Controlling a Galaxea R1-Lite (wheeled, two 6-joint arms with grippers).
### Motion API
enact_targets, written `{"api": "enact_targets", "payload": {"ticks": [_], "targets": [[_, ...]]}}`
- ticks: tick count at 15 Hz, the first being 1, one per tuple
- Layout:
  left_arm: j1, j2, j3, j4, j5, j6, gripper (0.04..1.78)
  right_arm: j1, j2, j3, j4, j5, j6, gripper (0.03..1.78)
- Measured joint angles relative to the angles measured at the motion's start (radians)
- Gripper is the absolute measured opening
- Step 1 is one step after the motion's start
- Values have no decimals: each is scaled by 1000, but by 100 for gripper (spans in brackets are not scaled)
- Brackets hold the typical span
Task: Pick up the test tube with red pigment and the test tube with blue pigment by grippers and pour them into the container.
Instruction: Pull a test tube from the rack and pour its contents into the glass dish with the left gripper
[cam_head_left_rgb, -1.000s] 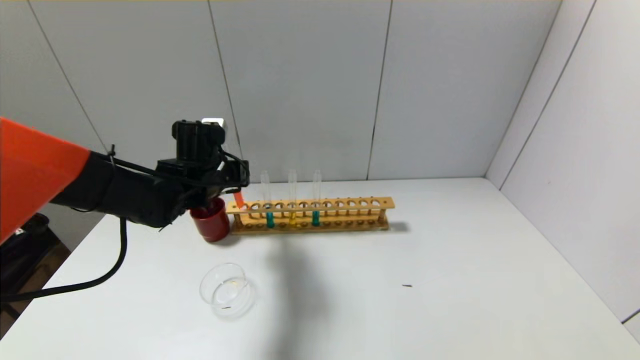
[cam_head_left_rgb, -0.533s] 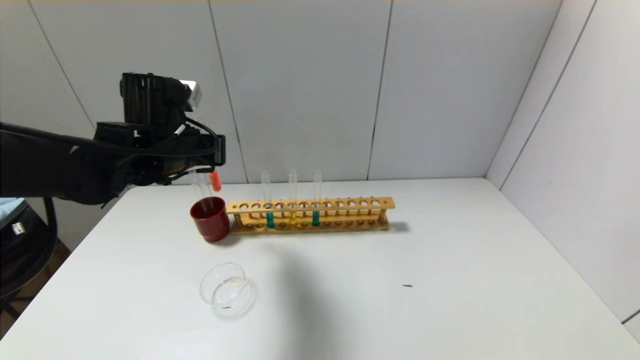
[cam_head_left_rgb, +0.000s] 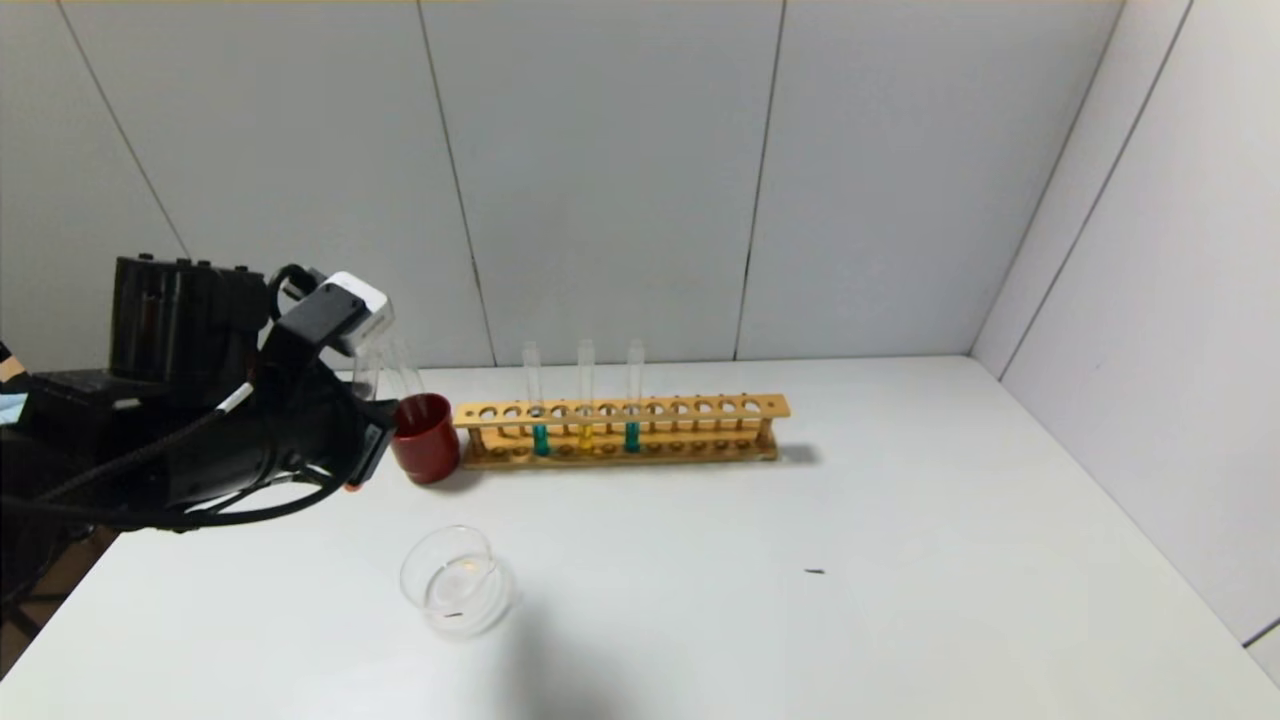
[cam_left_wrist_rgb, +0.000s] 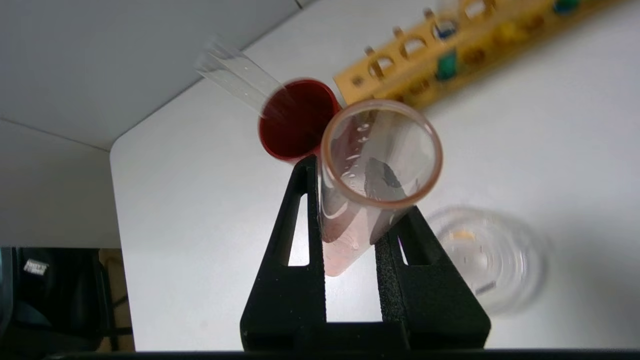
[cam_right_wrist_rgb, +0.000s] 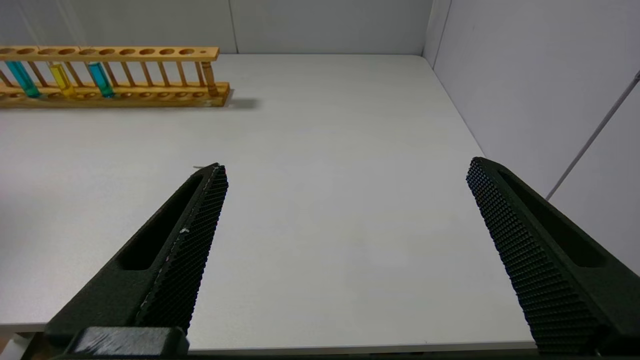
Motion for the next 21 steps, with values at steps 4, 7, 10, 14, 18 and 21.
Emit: {"api": "enact_targets", "payload": {"ticks": [4, 7, 10, 14, 18, 21], "targets": [[-10, -48, 176, -120, -28, 97, 33, 0, 0, 0, 0, 0, 0, 175], [-11, -60, 227, -166, -33, 187, 33, 0, 0, 0, 0, 0, 0, 175], [-7, -61, 239, -163, -36, 339, 33, 0, 0, 0, 0, 0, 0, 175], [60, -29, 250, -174, -87, 479, 33, 0, 0, 0, 0, 0, 0, 175], [181, 20, 250, -239, -174, 704, 33, 0, 0, 0, 0, 0, 0, 175], [199, 47, 233, -281, -199, 837, 33, 0, 0, 0, 0, 0, 0, 175]]}}
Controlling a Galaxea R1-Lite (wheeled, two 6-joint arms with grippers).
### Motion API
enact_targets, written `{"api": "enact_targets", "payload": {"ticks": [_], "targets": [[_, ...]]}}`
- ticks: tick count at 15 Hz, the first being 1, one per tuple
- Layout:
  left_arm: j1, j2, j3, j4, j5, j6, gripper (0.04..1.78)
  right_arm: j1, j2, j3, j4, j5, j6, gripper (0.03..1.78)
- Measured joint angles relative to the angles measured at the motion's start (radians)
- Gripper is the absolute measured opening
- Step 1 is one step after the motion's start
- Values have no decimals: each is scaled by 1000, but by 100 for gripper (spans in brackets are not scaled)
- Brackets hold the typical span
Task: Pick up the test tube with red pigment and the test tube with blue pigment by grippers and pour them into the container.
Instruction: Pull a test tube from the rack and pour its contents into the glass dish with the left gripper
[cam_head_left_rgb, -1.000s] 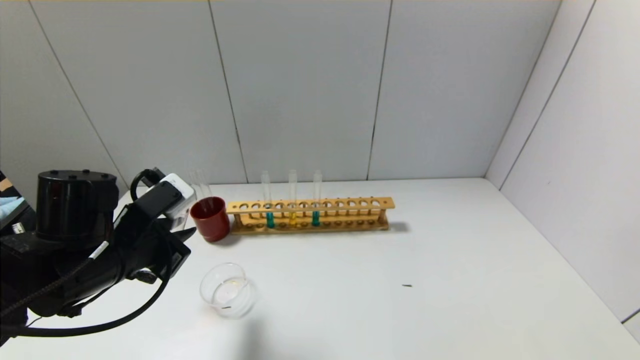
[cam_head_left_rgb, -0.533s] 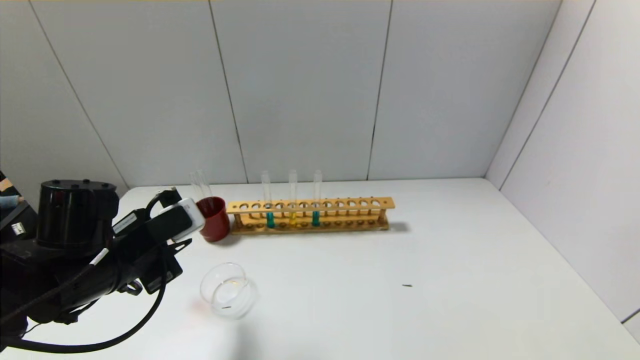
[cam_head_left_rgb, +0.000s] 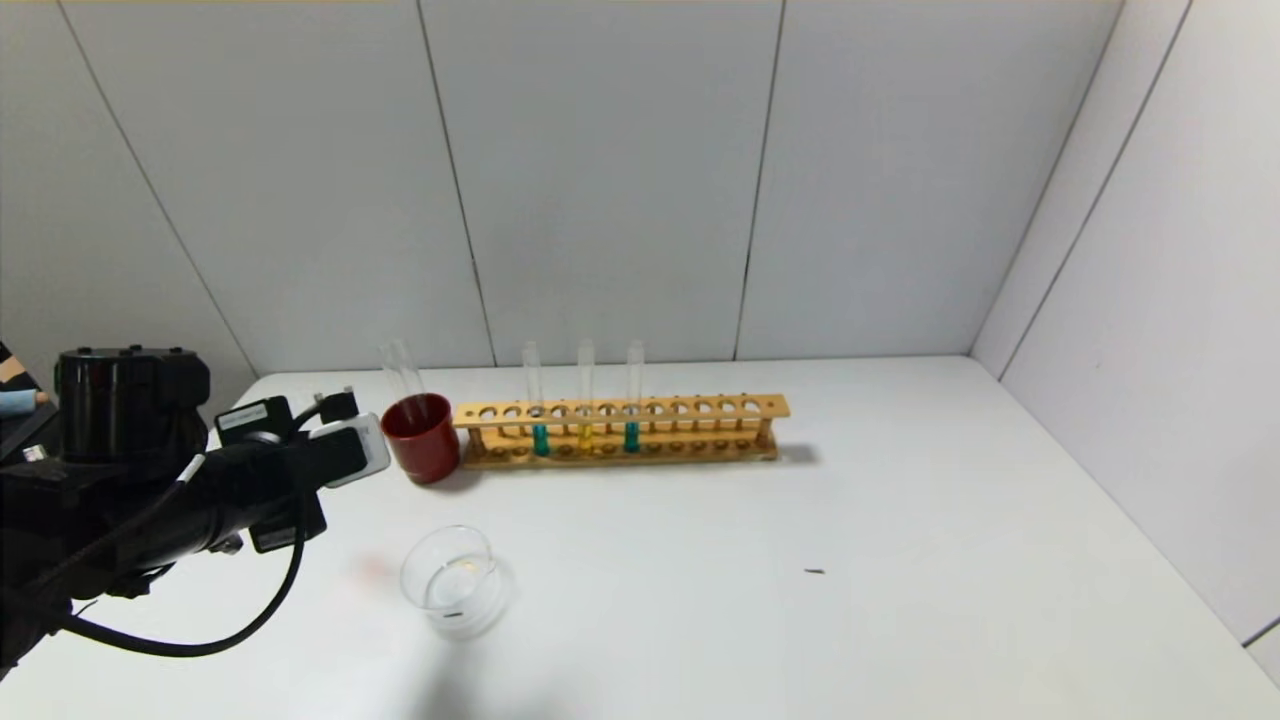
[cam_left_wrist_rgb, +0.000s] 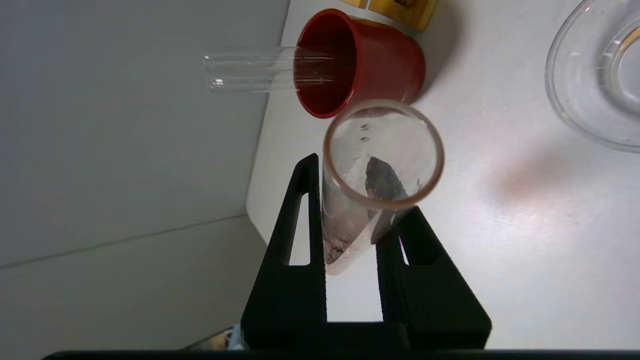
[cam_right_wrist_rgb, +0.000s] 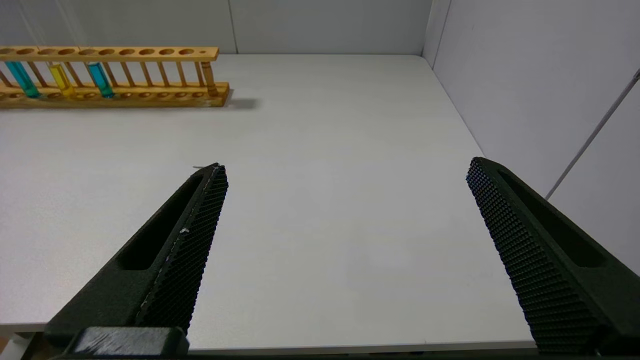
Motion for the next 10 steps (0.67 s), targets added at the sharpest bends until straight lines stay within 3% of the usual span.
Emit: {"api": "enact_targets", "payload": {"ticks": [4, 10], "targets": [[-6, 24, 0, -14, -49, 167, 33, 0, 0, 0, 0, 0, 0, 175], [-29, 75, 6, -124, -57, 289, 33, 0, 0, 0, 0, 0, 0, 175]]}}
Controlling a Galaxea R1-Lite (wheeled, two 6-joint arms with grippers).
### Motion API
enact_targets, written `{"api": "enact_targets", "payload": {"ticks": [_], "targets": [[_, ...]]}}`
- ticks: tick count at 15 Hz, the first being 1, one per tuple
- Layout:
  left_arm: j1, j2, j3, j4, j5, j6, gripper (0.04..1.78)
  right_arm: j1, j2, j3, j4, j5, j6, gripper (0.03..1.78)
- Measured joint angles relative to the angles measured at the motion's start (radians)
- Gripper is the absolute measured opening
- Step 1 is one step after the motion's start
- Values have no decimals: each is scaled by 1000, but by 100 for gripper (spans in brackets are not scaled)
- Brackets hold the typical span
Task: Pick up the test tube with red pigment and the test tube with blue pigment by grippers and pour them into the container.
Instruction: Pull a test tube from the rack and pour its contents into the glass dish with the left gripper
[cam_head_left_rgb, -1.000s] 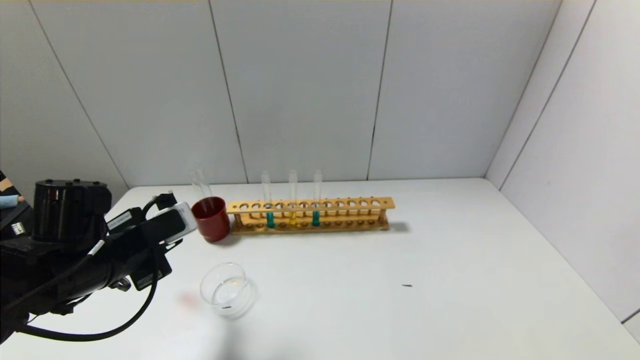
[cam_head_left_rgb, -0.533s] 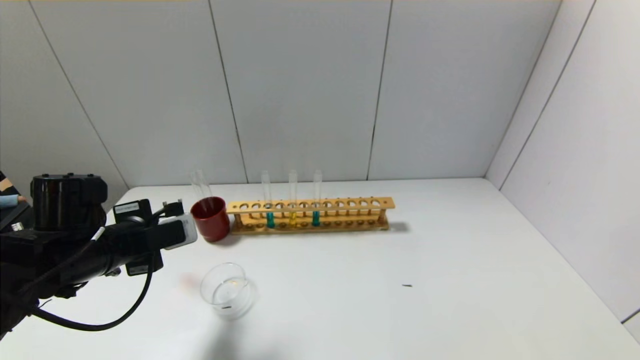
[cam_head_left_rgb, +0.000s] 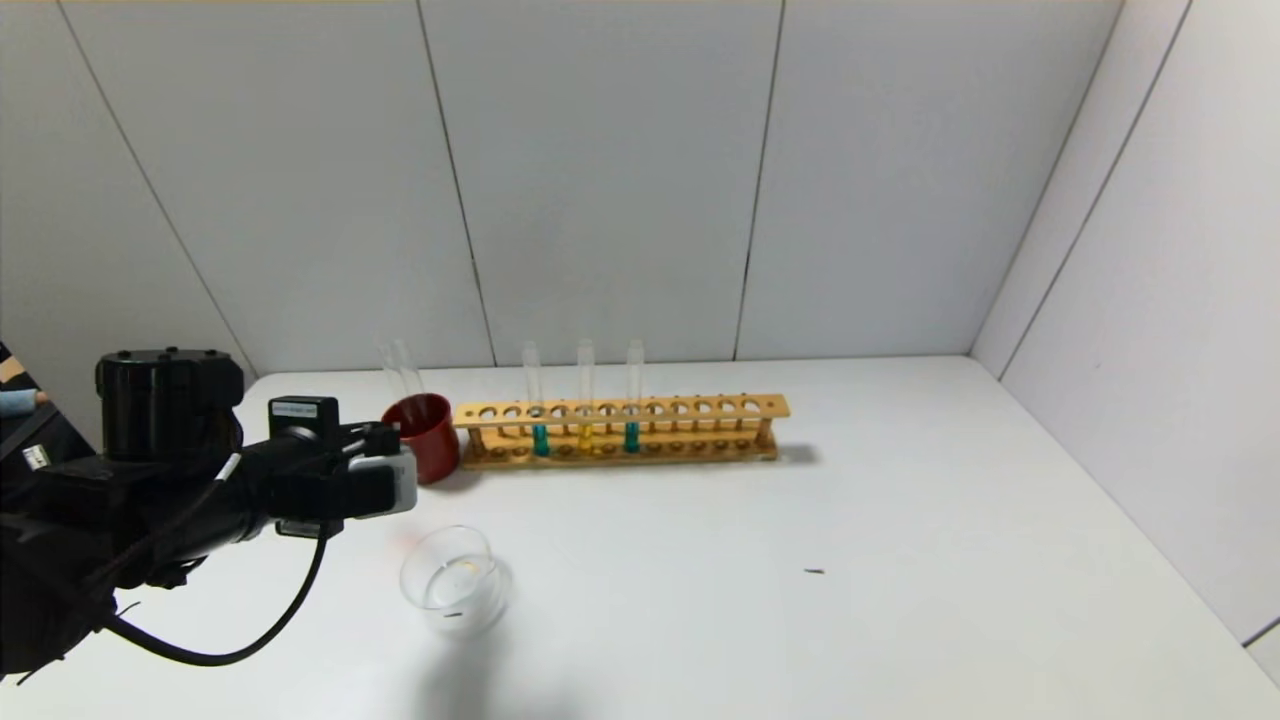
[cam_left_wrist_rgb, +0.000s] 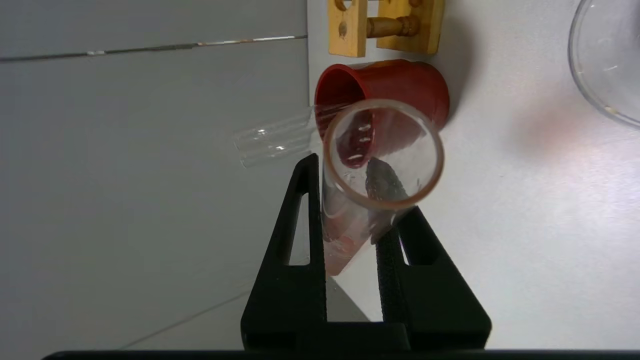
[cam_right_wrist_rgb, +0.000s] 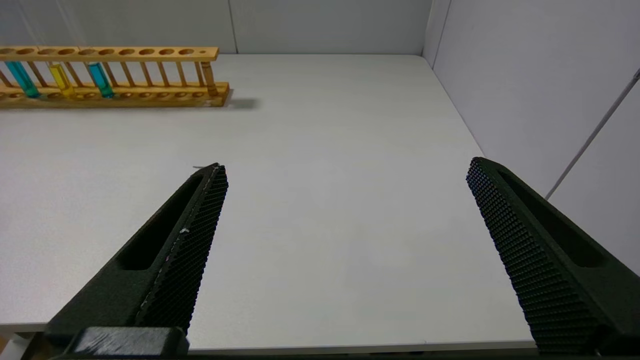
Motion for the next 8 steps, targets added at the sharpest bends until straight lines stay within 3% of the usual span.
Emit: {"api": "enact_targets", "payload": {"ticks": [8], "targets": [[-39, 10, 36, -44, 1, 56, 33, 0, 0, 0, 0, 0, 0, 175]]}}
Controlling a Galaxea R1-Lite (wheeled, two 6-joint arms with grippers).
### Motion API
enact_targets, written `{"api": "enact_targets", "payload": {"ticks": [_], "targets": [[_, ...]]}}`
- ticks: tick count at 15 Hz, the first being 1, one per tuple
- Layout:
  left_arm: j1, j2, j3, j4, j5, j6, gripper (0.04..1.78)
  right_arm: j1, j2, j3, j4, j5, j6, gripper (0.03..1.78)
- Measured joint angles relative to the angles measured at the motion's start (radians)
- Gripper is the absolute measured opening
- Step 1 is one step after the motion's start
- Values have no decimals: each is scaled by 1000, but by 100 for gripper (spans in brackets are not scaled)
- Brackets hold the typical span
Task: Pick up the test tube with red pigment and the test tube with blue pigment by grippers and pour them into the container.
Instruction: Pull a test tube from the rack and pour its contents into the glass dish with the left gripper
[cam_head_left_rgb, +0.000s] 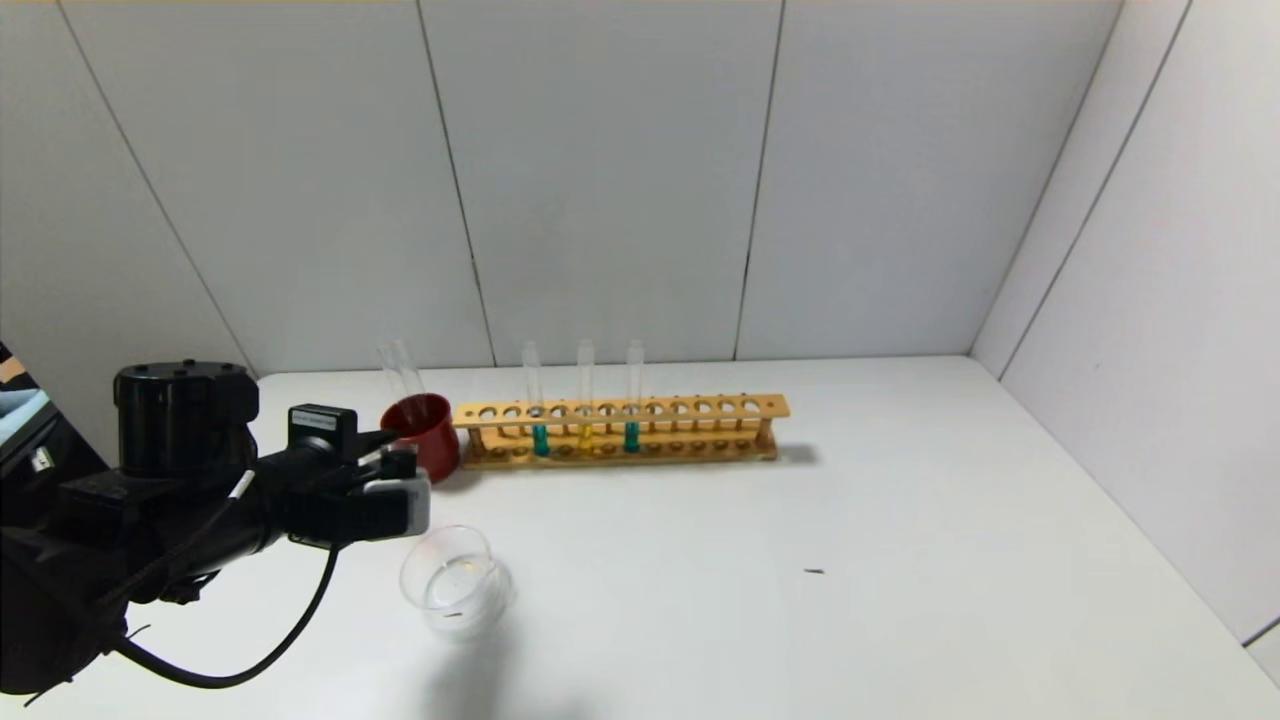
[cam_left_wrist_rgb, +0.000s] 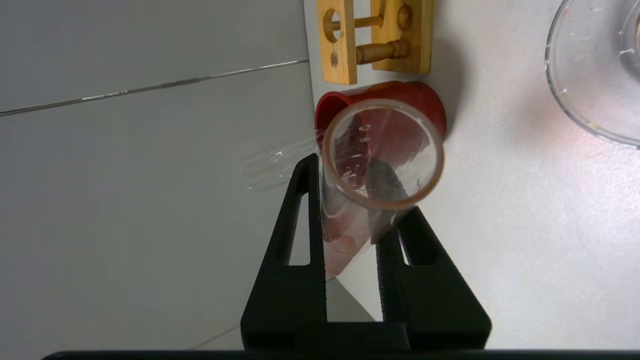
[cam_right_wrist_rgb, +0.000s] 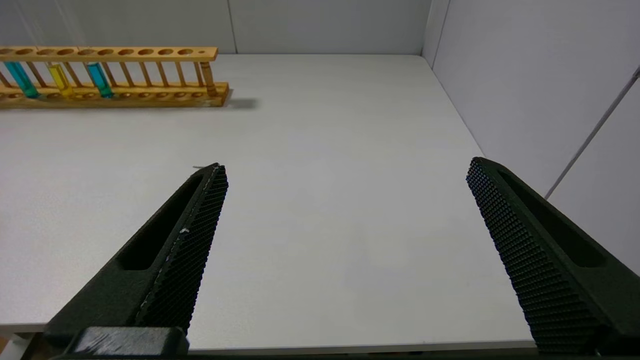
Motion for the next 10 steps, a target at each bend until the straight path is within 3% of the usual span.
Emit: {"api": "enact_targets", "payload": {"ticks": [10], "targets": [[1, 57, -18, 0, 3, 160, 33, 0, 0, 0, 0, 0, 0, 175]]}}
